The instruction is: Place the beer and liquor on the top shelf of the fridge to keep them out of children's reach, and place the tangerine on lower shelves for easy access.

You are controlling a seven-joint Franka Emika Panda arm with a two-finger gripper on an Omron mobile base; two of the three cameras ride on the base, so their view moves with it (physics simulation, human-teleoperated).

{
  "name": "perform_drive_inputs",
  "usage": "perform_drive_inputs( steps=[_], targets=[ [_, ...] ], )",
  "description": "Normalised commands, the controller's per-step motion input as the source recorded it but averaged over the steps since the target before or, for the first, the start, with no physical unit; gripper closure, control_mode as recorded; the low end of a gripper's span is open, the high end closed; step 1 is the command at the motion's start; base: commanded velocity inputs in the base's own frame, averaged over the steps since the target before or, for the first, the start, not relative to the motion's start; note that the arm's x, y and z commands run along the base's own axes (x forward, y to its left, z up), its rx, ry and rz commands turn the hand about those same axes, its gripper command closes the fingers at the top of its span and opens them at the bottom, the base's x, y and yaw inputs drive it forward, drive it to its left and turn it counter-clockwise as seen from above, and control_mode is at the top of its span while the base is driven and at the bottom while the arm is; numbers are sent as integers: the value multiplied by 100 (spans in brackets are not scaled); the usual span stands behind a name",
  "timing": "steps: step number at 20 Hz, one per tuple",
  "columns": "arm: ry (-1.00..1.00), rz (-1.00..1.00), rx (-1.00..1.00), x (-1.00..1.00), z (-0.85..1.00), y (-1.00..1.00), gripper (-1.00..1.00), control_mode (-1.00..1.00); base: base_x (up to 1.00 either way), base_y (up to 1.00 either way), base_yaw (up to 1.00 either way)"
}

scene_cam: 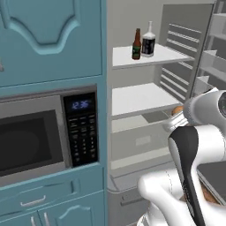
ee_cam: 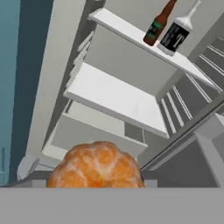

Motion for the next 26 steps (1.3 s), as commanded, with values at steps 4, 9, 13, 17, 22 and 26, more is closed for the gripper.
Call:
perform_drive_inputs(
  steps=[4,9,13,17,22,26],
  targets=[
    [0,0,0,0,0,0,100,100,3,-42,20],
    [0,0,0,0,0,0,100,100,7,-36,19],
    [0,0,0,0,0,0,100,100,3,-44,19],
    [0,0,0,0,0,0,100,100,8,-35,18],
    [0,0,0,0,0,0,100,100,26,-16,16],
    [0,0,0,0,0,0,100,100,52,-9,12]
  ],
)
